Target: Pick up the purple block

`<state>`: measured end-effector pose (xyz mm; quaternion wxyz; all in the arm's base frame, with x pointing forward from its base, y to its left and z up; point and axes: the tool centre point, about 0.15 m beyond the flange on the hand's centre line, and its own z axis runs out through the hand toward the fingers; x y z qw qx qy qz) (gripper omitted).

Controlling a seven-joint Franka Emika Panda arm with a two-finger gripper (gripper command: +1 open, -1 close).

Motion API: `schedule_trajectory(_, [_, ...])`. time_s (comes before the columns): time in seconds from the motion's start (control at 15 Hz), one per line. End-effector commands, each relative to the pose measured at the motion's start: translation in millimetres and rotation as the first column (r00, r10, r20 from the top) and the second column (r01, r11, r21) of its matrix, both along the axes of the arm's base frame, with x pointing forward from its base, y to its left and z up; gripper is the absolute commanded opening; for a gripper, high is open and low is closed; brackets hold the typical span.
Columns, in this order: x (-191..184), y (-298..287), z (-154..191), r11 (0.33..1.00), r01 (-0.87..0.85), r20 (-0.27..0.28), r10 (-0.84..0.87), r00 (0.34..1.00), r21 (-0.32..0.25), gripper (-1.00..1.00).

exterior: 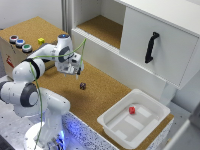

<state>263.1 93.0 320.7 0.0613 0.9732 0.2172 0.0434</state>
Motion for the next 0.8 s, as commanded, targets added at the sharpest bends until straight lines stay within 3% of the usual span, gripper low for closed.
schedule_trajectory(0.0, [1,-12,-7,1.0,-0.02,0.039,0.02,0.999,0.001,1.0])
schedule_trajectory(0.53, [1,-12,-7,1.0,-0.02,0.039,0.02,0.999,0.001,1.0])
schedule_trajectory(0.6, [1,-1,-4,1.0,-0.007,-0.01,0.007,1.0,0.01,1.0])
schedule_trajectory(0.73, [6,-6,-19,0.999,-0.032,0.016,0.031,0.999,0.021,1.0])
